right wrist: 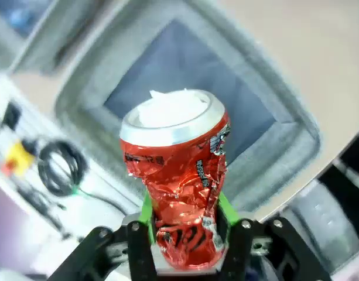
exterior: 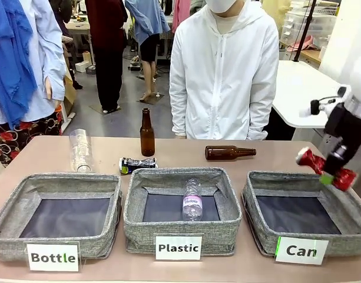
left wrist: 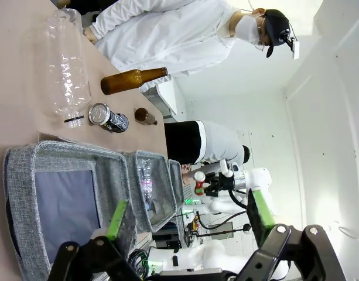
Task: Sort the can waste into the basket.
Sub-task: Pick up the can waste from the table and place it in the right Fabric basket.
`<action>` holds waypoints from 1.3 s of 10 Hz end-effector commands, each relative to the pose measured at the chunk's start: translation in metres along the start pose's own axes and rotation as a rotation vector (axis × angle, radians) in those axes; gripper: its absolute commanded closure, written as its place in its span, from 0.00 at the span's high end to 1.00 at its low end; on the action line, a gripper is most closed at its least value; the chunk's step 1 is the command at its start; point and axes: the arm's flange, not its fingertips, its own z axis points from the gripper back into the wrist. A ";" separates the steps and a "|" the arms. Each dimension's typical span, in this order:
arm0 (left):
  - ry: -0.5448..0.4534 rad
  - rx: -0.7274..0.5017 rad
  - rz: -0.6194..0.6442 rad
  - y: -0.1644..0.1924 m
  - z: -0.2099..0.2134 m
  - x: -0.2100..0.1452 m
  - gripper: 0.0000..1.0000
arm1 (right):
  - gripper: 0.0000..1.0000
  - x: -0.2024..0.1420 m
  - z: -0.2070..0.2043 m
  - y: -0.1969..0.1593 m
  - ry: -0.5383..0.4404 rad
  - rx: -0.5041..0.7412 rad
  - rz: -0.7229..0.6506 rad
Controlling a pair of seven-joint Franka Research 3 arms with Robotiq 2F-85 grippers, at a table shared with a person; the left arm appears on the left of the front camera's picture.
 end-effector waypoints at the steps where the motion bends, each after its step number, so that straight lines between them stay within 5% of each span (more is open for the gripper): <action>1: -0.001 -0.016 -0.023 -0.001 -0.001 -0.001 1.00 | 0.00 -0.024 -0.005 0.005 -0.005 -0.046 0.267; 7: -0.001 -0.016 -0.023 -0.001 -0.001 -0.001 1.00 | 0.00 -0.018 -0.010 -0.005 -0.023 0.010 0.245; 8: -0.001 -0.016 -0.023 -0.001 -0.001 -0.001 1.00 | 0.99 -0.018 -0.011 -0.006 -0.021 0.015 0.255; 13: -0.001 -0.016 -0.023 -0.001 -0.001 -0.001 1.00 | 1.00 -0.018 -0.010 -0.007 -0.027 -0.007 0.232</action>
